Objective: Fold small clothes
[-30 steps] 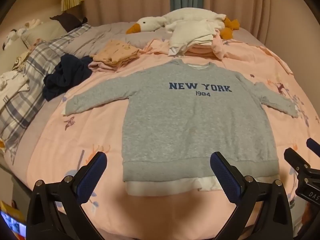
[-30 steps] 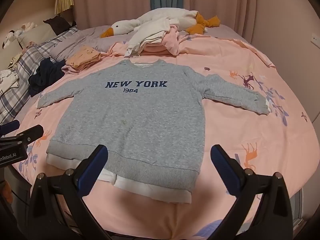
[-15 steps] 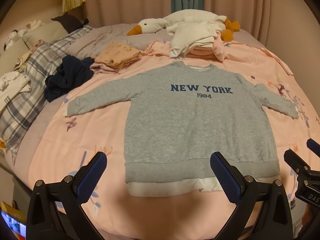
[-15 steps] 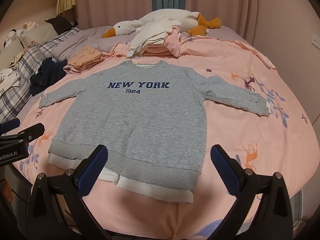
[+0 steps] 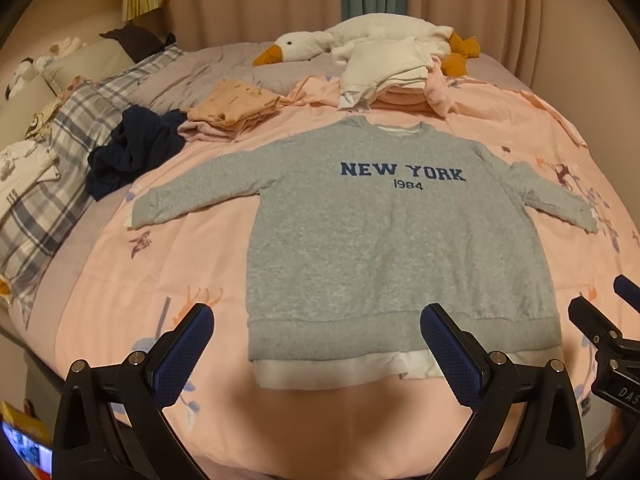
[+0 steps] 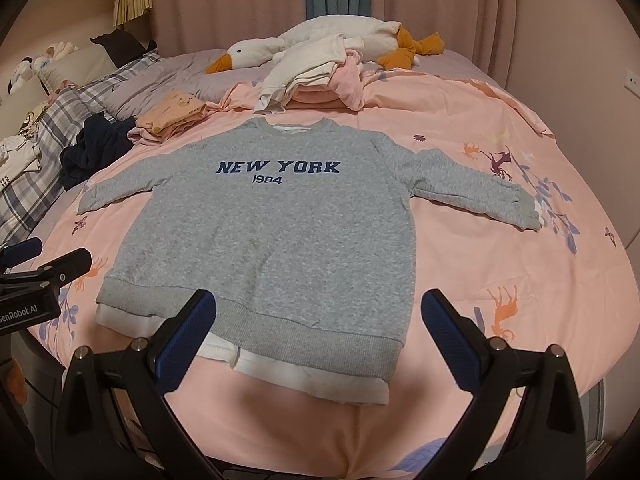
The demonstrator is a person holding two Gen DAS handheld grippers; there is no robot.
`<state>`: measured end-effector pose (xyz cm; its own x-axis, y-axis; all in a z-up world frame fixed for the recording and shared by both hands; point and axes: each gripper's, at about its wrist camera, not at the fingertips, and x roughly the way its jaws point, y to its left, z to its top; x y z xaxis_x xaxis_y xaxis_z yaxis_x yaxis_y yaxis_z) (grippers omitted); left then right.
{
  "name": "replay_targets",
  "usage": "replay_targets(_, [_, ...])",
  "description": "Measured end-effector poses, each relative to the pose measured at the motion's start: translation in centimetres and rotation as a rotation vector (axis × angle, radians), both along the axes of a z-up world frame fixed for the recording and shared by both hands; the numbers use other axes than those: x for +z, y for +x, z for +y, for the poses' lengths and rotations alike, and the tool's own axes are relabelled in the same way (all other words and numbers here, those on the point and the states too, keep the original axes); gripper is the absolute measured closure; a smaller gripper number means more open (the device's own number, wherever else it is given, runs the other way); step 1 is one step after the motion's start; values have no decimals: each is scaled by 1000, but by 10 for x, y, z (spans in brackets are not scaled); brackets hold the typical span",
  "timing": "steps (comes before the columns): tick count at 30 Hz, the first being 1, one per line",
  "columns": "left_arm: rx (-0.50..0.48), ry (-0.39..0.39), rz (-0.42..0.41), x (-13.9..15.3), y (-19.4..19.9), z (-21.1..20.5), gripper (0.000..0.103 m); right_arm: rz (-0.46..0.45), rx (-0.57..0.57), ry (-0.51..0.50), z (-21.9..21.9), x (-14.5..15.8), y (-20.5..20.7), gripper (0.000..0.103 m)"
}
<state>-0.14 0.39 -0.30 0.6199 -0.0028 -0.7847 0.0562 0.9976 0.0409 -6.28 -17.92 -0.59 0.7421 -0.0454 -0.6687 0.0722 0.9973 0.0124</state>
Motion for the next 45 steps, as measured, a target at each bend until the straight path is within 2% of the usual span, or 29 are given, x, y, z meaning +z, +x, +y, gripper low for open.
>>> replay_targets(9, [-2,-22,3,0,0,-1,1,24,-7,2,-3,-4,0,0])
replay_targets(15, [-7,6,-20,-3,0,-4,1,27,-8,15,-3,-3,0,0])
replay_targets(20, [-6,-1,-35,-5,-1,-4,1,35,-11,33,-5,-4,0,0])
replay_targets(22, [-7,-6,-63,-5,-2,-5,1,34,-14,38,-5,-4,1,0])
replay_targets(26, [-11,-13,-44,-10,2,-4,1,48,-30,52,-8,-7,2,0])
replay_targets(38, [-50,-115,-50,-20,19,-10,1,77,-78,71,-26,-18,7,0])
replay_targets(42, [-64,-216,-17,-25,32,-13,1,89,-103,76,-41,-23,10,0])
replay_targets(45, [-58,-255,18,-32,48,-20,1,90,-126,130,-62,-30,17,0])
